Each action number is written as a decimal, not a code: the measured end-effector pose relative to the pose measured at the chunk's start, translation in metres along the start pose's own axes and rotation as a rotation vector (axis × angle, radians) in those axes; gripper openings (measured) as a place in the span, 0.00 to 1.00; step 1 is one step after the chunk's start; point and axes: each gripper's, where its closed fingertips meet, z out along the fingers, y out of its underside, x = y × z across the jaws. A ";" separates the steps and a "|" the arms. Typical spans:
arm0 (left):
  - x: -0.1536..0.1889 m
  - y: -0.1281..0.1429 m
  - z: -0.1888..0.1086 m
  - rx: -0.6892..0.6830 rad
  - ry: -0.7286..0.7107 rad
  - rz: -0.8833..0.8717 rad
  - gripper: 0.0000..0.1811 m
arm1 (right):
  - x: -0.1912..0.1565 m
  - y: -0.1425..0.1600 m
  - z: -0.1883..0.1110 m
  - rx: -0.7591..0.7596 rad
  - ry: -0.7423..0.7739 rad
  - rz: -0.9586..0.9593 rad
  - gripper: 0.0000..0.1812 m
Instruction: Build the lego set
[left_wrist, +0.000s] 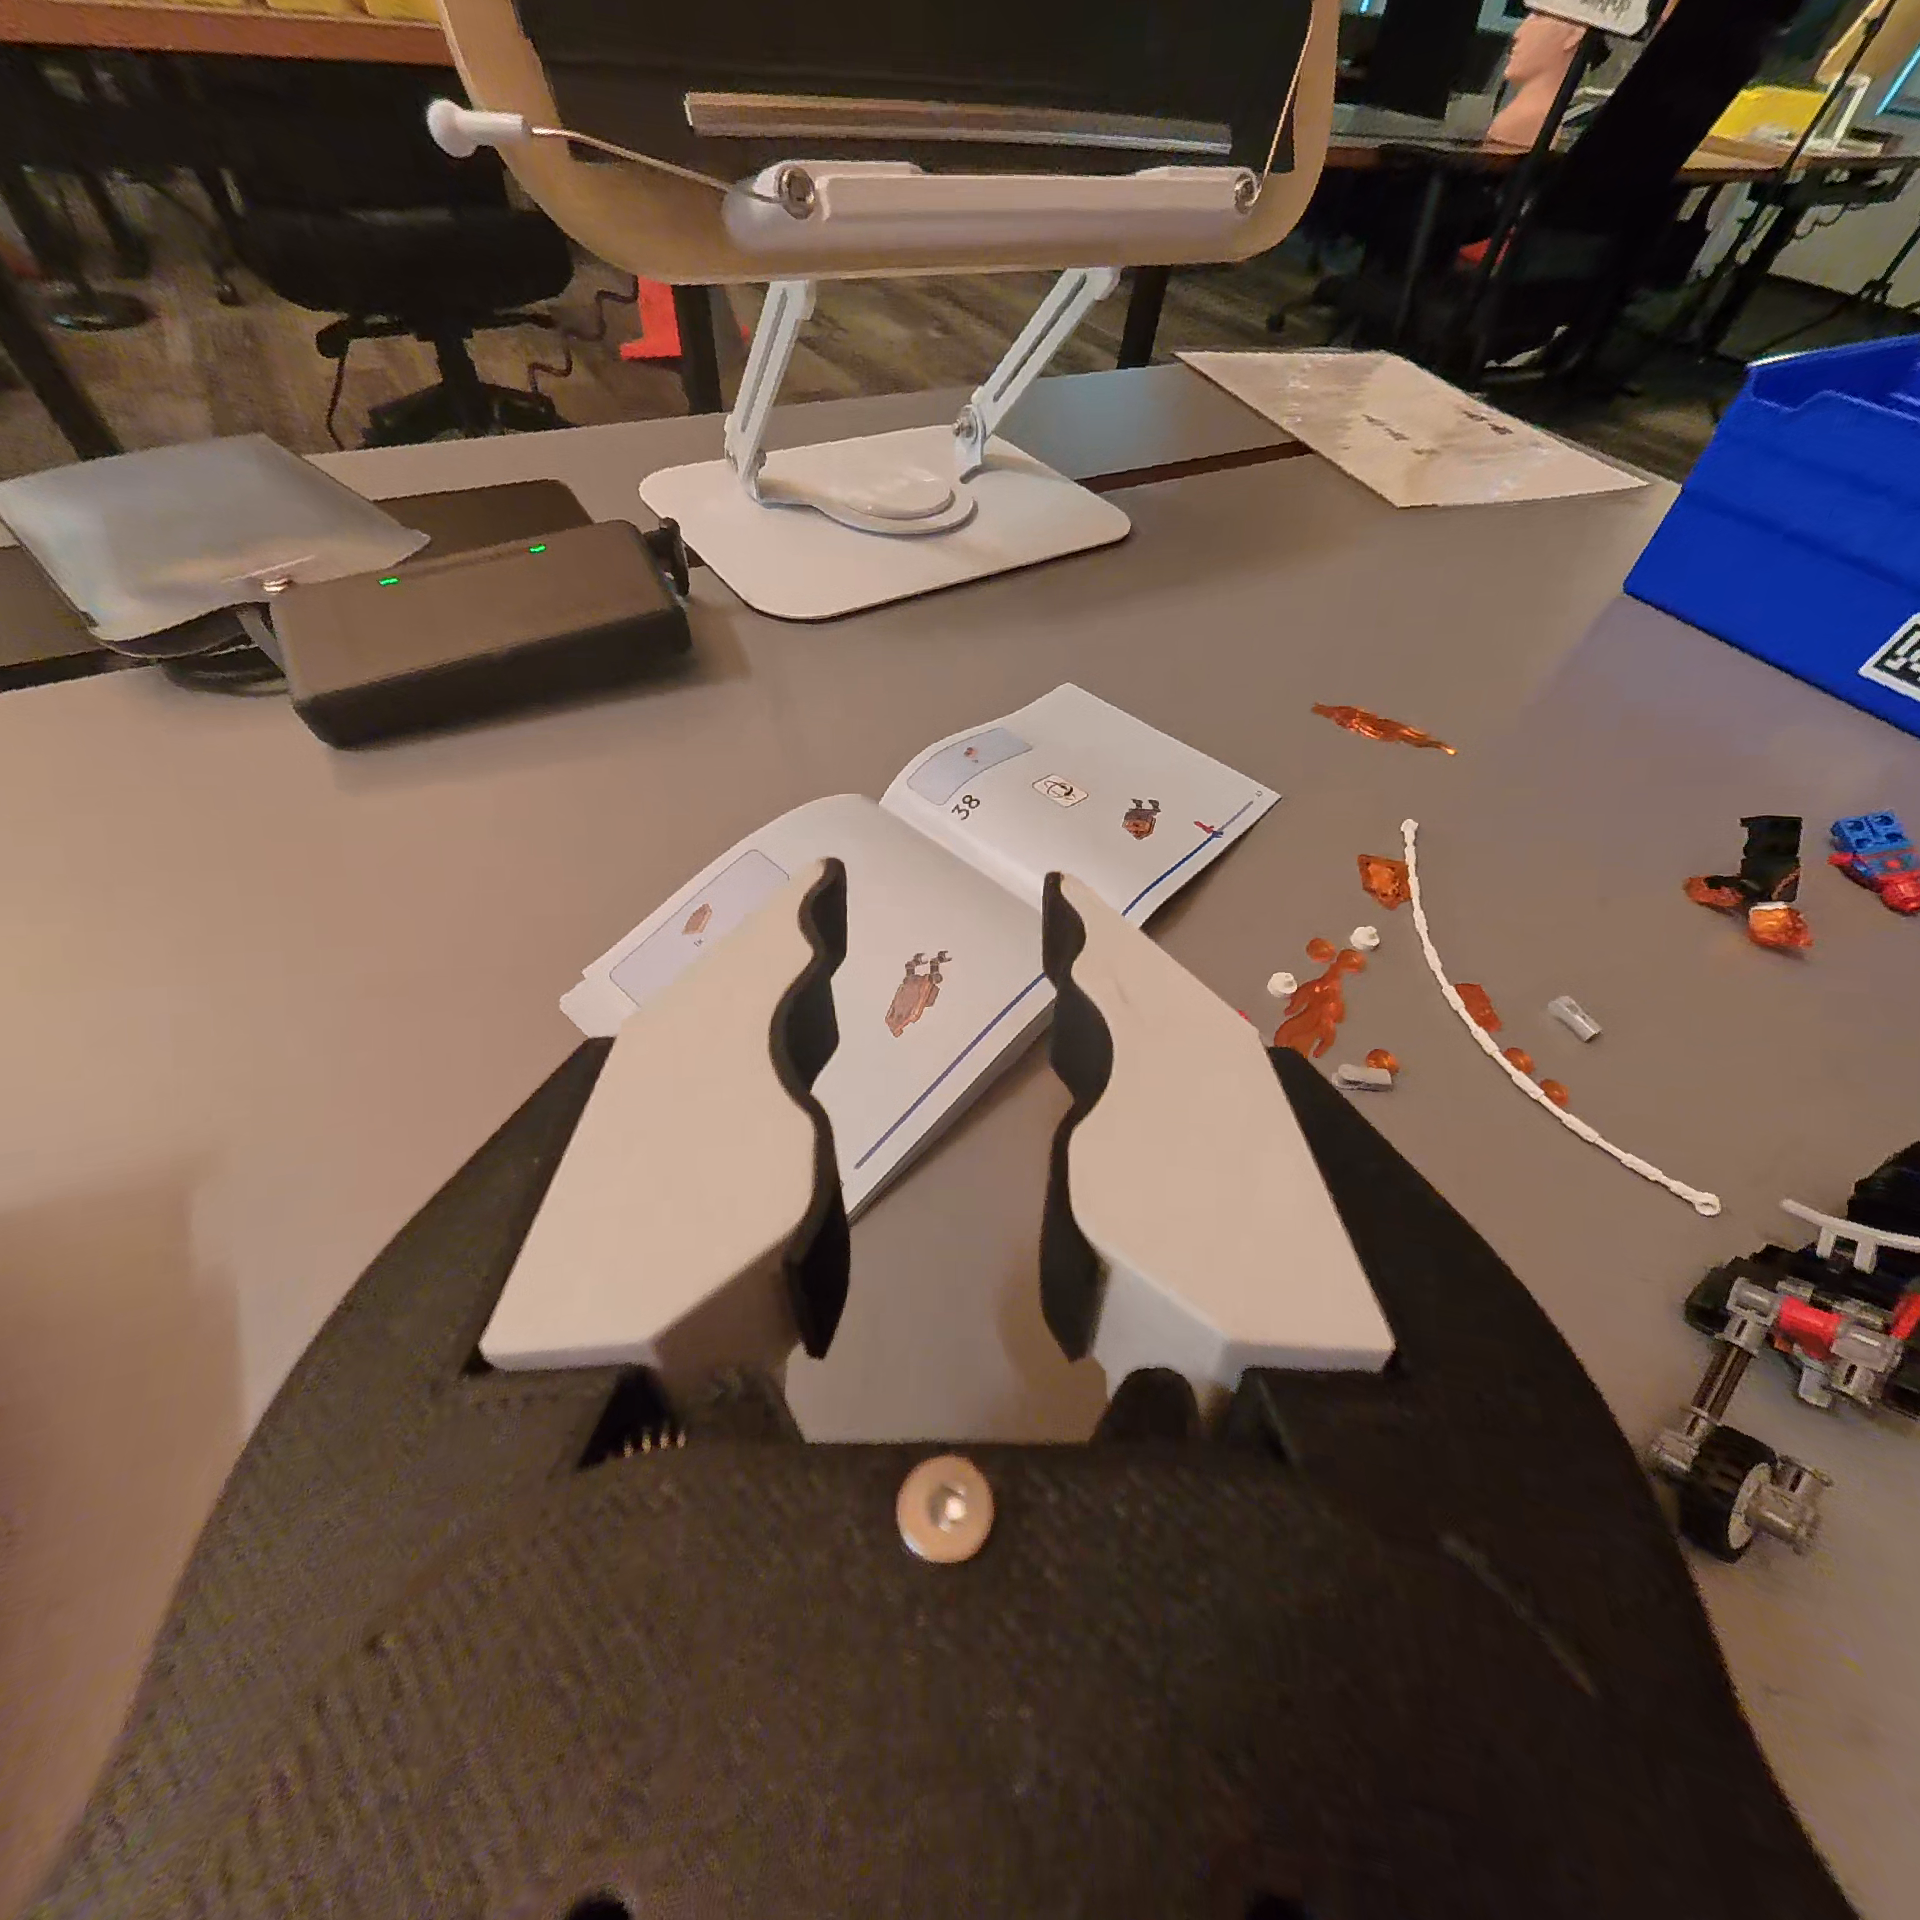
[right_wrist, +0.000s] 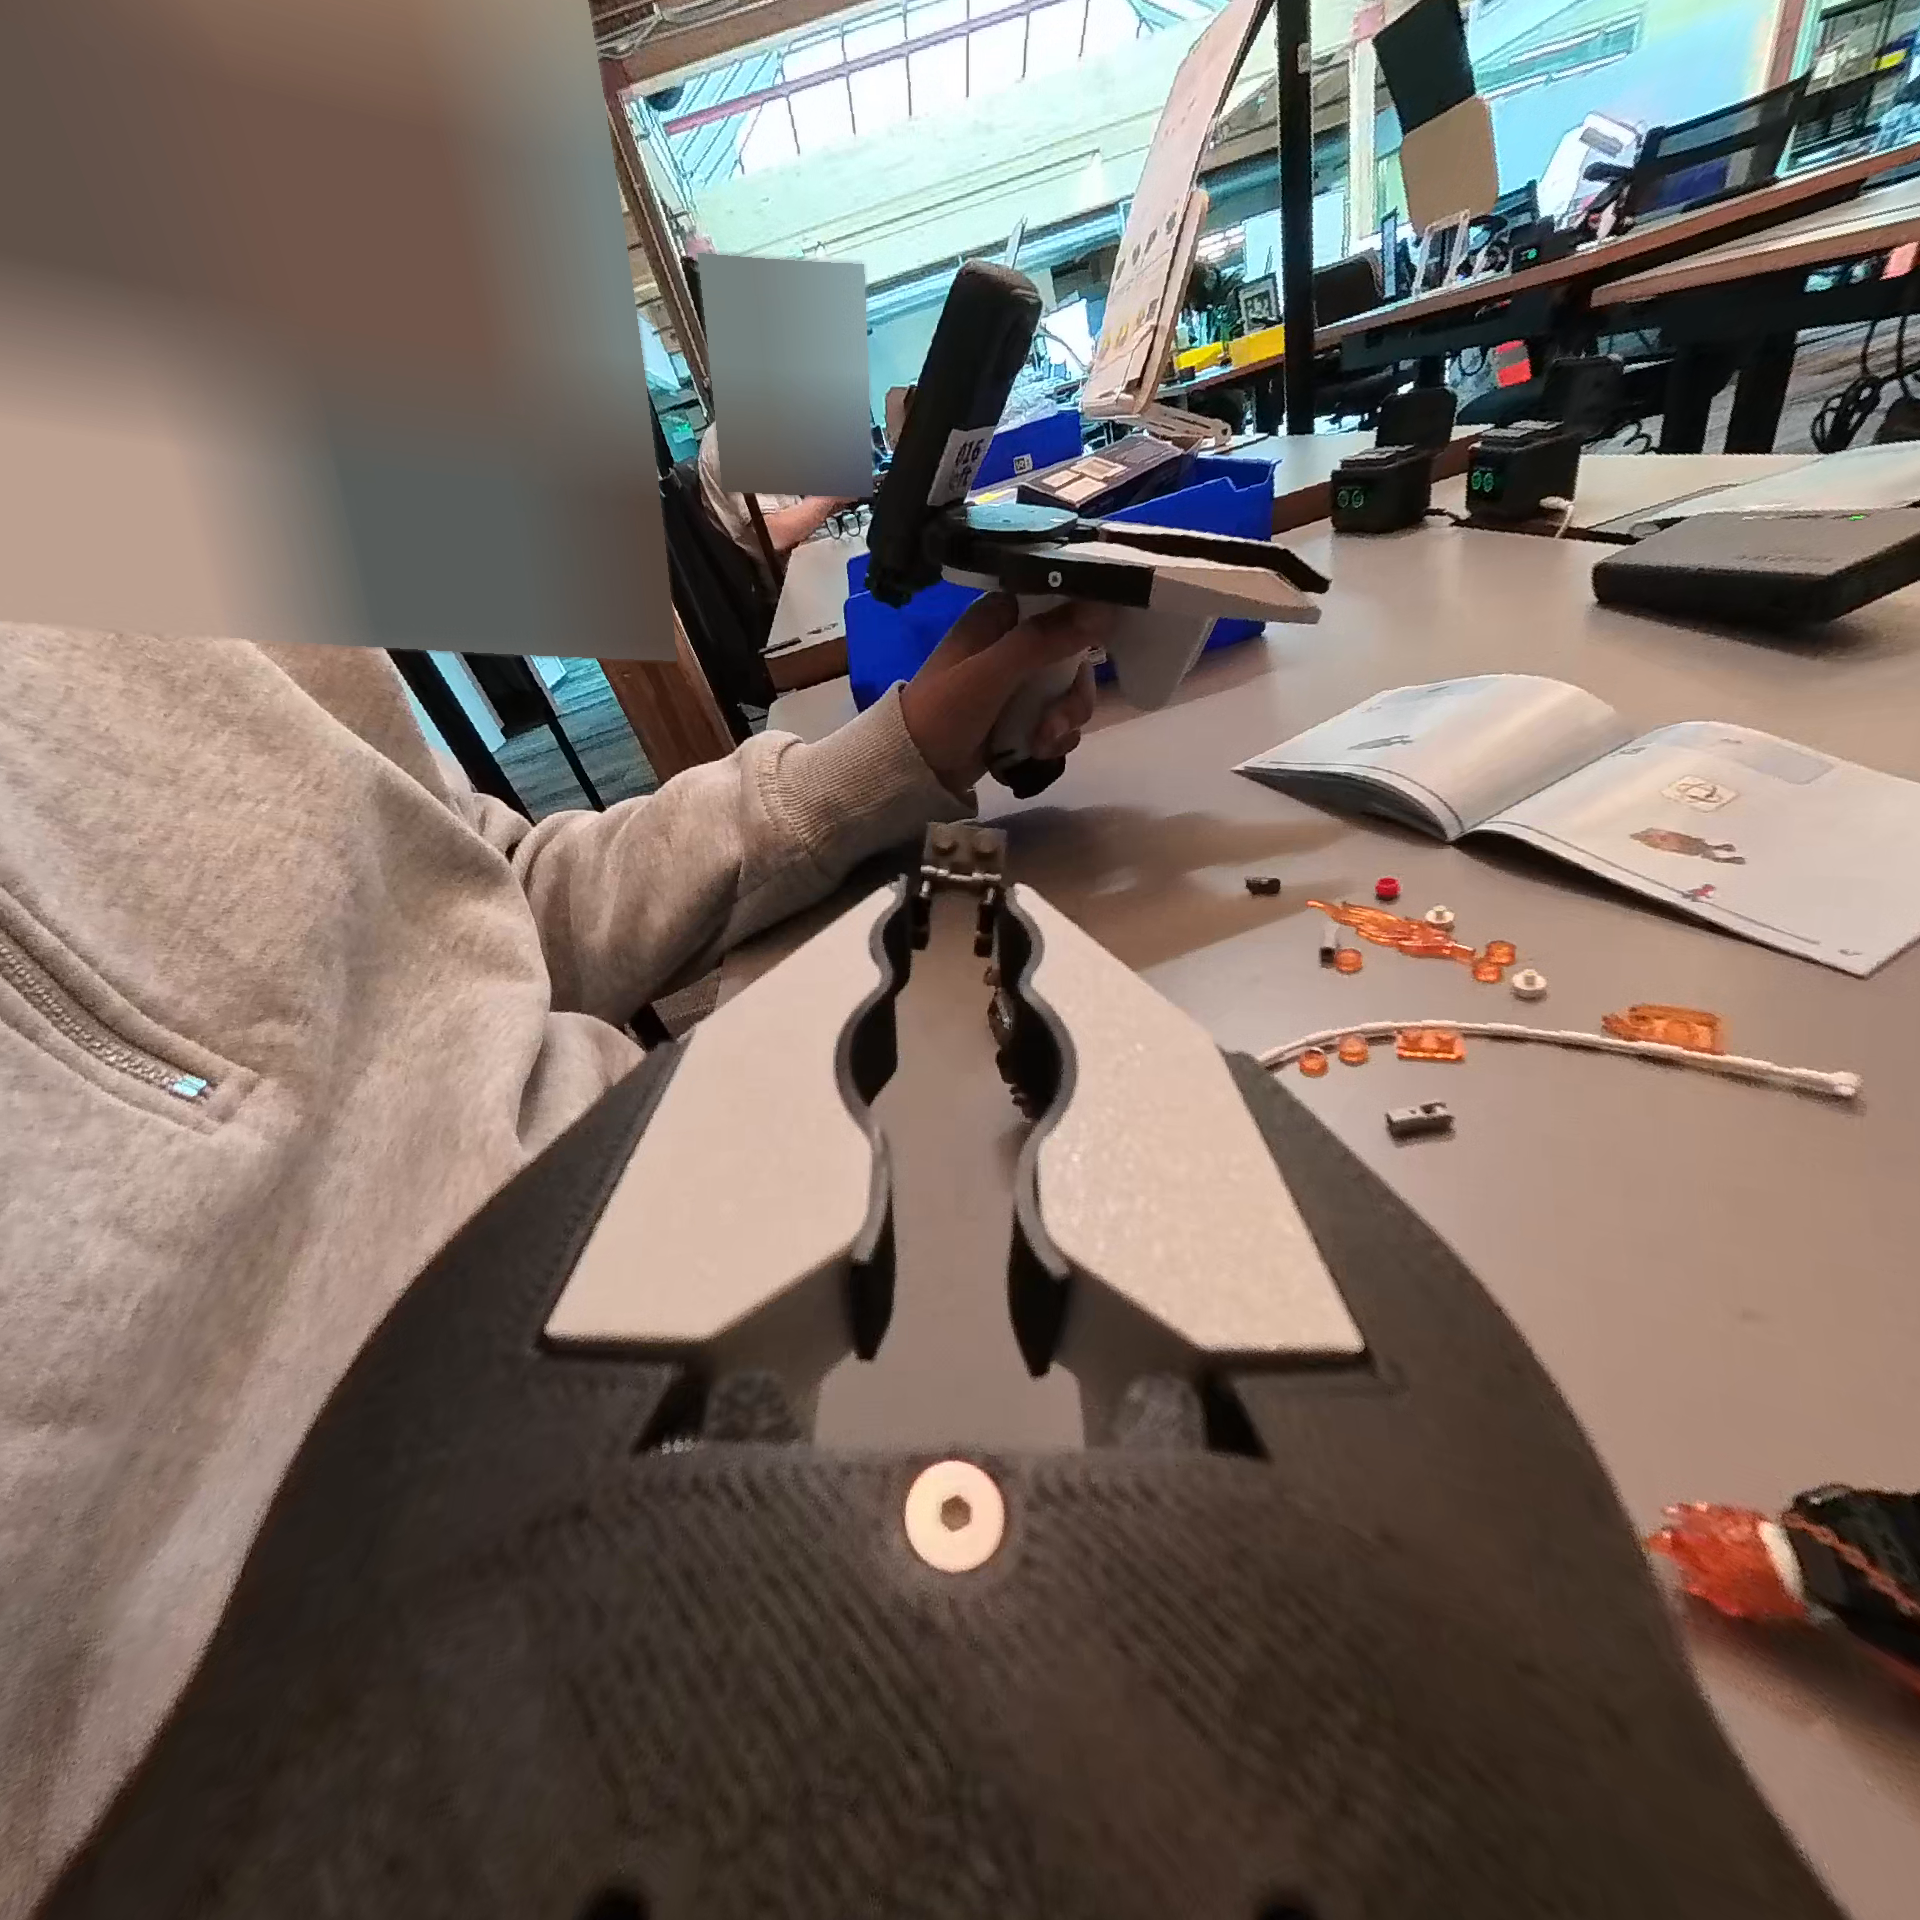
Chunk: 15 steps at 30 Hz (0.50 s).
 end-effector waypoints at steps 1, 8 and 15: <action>0.000 0.000 0.000 -0.002 0.003 -0.002 0.20 | 0.000 0.000 0.000 -0.002 0.001 -0.001 0.07; -0.004 0.001 0.000 -0.005 -0.022 -0.001 0.19 | 0.001 0.001 0.001 -0.006 0.010 -0.007 0.07; -0.010 0.001 -0.002 -0.002 -0.044 -0.025 0.17 | 0.002 0.004 0.003 -0.025 0.021 -0.022 0.07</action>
